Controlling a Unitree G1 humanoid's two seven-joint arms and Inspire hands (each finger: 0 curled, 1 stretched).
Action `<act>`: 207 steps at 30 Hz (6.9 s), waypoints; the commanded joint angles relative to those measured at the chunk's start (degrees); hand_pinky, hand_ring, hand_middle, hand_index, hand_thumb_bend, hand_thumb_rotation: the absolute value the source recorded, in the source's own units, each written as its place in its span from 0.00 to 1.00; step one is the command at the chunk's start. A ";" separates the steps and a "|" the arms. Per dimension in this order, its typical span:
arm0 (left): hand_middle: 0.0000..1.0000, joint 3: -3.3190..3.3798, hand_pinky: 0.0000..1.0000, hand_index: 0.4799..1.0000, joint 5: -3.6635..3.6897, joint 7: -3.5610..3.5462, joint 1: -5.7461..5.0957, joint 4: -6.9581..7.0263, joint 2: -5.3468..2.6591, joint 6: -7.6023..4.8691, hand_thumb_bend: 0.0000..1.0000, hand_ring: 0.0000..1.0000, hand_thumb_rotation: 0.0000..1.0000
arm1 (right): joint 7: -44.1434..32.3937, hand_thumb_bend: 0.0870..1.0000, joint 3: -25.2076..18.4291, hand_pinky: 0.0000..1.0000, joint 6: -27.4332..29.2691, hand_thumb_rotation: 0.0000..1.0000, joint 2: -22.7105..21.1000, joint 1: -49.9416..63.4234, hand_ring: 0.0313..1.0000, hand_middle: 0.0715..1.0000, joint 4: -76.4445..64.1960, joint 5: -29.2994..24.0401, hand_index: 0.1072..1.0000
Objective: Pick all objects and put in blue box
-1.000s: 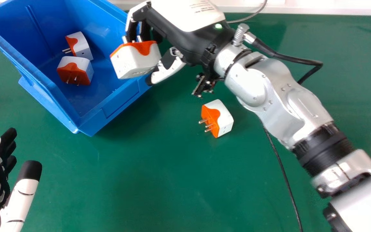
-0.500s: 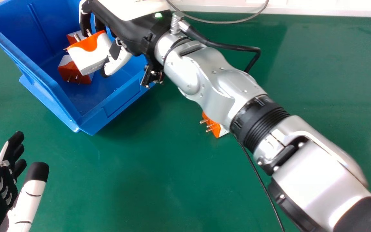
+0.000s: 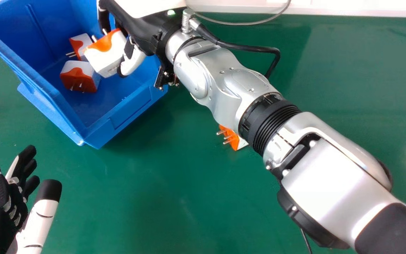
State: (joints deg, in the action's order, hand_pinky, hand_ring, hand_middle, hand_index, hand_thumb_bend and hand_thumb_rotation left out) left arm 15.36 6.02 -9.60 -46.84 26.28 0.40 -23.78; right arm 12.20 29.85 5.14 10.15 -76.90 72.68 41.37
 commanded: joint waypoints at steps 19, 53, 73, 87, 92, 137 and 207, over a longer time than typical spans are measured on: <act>0.93 -1.26 0.91 0.85 -1.14 0.79 -0.98 1.39 -1.09 -1.36 0.73 0.93 0.70 | 6.86 0.55 5.26 0.82 0.67 0.55 4.73 -2.38 0.98 0.98 -0.09 1.27 0.98; 0.93 -1.45 0.90 0.83 -0.43 1.35 2.50 1.44 -0.08 3.10 0.78 0.93 0.68 | 1.01 0.53 2.02 0.91 -0.13 0.72 -16.03 32.12 1.00 1.00 -52.86 4.37 1.00; 0.93 -0.66 0.90 0.83 1.04 0.83 5.00 -0.58 1.26 3.24 0.78 0.93 0.66 | 2.65 0.48 -6.58 1.00 -11.03 0.72 -23.66 67.56 1.00 1.00 -80.56 12.47 1.00; 0.93 -0.45 0.90 0.84 1.18 0.66 5.12 -1.05 1.40 2.73 0.78 0.93 0.65 | 3.12 0.49 -3.22 1.00 -16.46 0.74 -20.09 68.71 1.00 1.00 -68.51 15.41 1.00; 0.93 -0.50 0.91 0.84 1.16 0.65 5.00 -0.92 1.38 2.75 0.78 0.93 0.65 | 2.55 0.49 -2.58 0.99 -16.92 0.73 -18.71 66.31 1.00 1.00 -62.09 14.28 1.00; 0.94 0.30 0.93 0.86 0.60 0.99 4.94 -0.87 2.59 2.61 0.75 0.94 0.65 | 0.53 0.50 -1.15 0.85 -23.27 0.66 -15.08 51.11 0.92 0.95 -40.46 7.57 0.97; 0.94 0.09 0.92 0.85 2.16 0.97 1.89 3.87 2.44 5.33 0.76 0.93 0.65 | 2.60 0.46 -2.93 0.21 -22.74 0.00 -12.52 45.81 0.23 0.35 -36.08 -0.98 0.47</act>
State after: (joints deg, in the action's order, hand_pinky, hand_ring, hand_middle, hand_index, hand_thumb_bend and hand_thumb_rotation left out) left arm 15.05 7.92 -8.67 -44.68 28.54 2.71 -18.15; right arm 15.05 26.81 -17.02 -2.46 -31.53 37.45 40.50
